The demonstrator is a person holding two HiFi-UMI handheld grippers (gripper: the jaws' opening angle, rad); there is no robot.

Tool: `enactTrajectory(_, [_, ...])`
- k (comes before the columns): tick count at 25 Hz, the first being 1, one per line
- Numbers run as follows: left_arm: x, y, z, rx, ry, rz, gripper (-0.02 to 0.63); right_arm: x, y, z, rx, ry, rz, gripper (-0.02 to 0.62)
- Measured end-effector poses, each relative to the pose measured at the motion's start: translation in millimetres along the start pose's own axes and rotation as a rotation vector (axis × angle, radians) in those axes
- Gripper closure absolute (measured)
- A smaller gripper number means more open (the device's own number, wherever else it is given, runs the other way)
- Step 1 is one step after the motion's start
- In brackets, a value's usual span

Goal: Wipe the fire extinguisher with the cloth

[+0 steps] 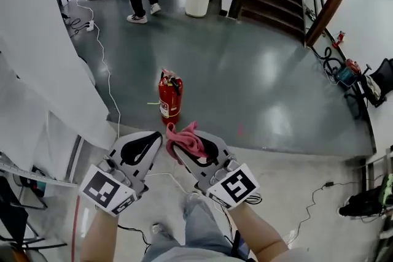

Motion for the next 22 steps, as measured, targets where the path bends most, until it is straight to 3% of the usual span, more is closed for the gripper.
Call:
enactTrajectory(6, [12.3, 4.9, 58.8, -0.037, -0.068, -0.026, 0.597, -65.4, 16.4, 0.8, 0.081, -0.066, -0.078, 0.456])
enactTrajectory(12, [16.9, 7.7, 102.9, -0.031, -0.115, -0.022, 0.597, -114.3, 25.6, -1.1, 0.072, -0.121, -0.067, 0.457])
enactTrajectory(22, [24.5, 14.6, 129.7, -0.005, -0.14, -0.009, 0.597, -152.8, 36.4, 3.6, 0.056, -0.121, -0.034, 0.457])
Point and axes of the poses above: the fingertips, and each gripper's own axes: z backward along the fingers, x to its right, y out of its top, the point moved 8 cm from there along z, backward along the fingers, and after that the axes turned 7 degrees about y, right-handed, at the moved point
